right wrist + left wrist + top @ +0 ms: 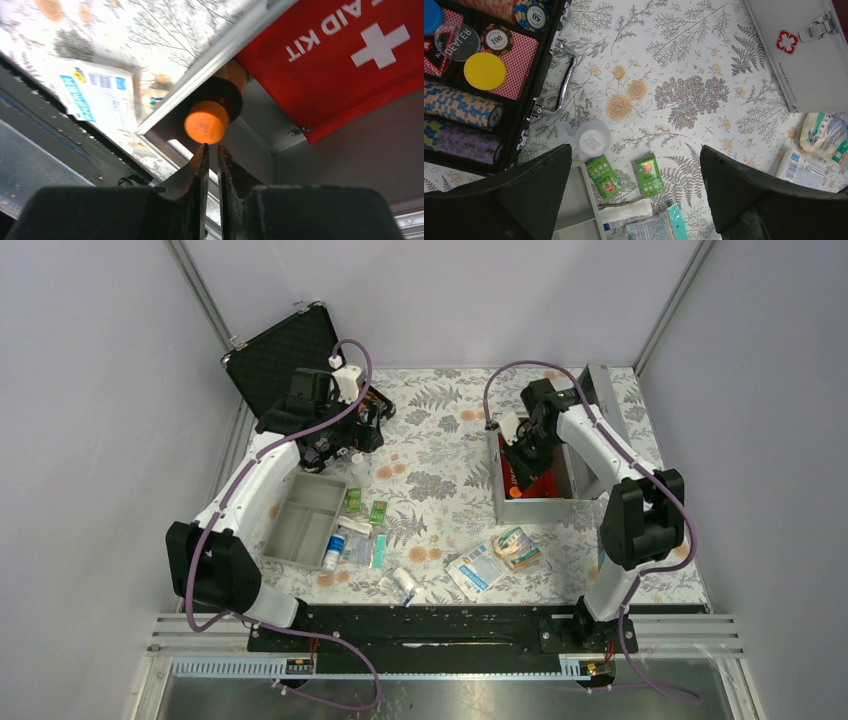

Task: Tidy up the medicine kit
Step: Move the medicine box to the center of the board, then adjust the pill bottle in the medicine box, then pick up the pill bottle at the center of the board.

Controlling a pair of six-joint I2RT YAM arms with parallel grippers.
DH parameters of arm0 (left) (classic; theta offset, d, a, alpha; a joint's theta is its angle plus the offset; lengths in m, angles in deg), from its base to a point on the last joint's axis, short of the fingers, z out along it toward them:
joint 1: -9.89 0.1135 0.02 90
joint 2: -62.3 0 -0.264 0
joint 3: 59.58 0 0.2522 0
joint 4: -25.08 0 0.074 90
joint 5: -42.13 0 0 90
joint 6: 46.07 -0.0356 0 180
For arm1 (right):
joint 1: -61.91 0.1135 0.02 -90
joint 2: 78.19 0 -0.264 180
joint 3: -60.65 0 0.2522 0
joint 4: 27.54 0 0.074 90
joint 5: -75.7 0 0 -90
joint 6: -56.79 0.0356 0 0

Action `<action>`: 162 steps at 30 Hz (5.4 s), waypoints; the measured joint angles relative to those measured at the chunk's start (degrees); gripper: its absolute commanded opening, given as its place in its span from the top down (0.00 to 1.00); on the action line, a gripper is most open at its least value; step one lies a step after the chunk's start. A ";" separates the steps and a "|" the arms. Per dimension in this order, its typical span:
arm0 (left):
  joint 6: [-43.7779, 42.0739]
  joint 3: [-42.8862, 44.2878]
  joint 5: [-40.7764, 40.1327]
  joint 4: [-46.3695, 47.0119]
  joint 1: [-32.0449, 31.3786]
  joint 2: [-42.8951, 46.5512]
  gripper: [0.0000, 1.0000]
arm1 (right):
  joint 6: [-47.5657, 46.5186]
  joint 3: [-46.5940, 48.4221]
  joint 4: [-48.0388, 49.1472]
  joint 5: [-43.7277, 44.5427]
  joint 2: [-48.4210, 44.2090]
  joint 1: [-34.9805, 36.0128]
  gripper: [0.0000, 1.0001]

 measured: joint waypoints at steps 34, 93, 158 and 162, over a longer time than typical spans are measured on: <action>0.00 -0.02 0.02 0.02 0.02 0.02 0.01 | 4.00 -0.90 2.08 -4.39 0.70 -5.03 0.53; 0.22 -0.02 0.26 0.02 0.02 0.04 0.01 | 7.43 -1.77 0.79 7.89 2.34 -6.71 0.57; -2.62 6.25 -11.69 -8.63 0.48 -20.04 0.89 | 10.69 3.30 5.33 -0.17 -13.11 -7.39 0.49; -2.78 6.25 -11.65 -8.74 0.48 -20.02 1.00 | 10.69 3.30 5.35 -0.42 -12.79 -7.39 0.49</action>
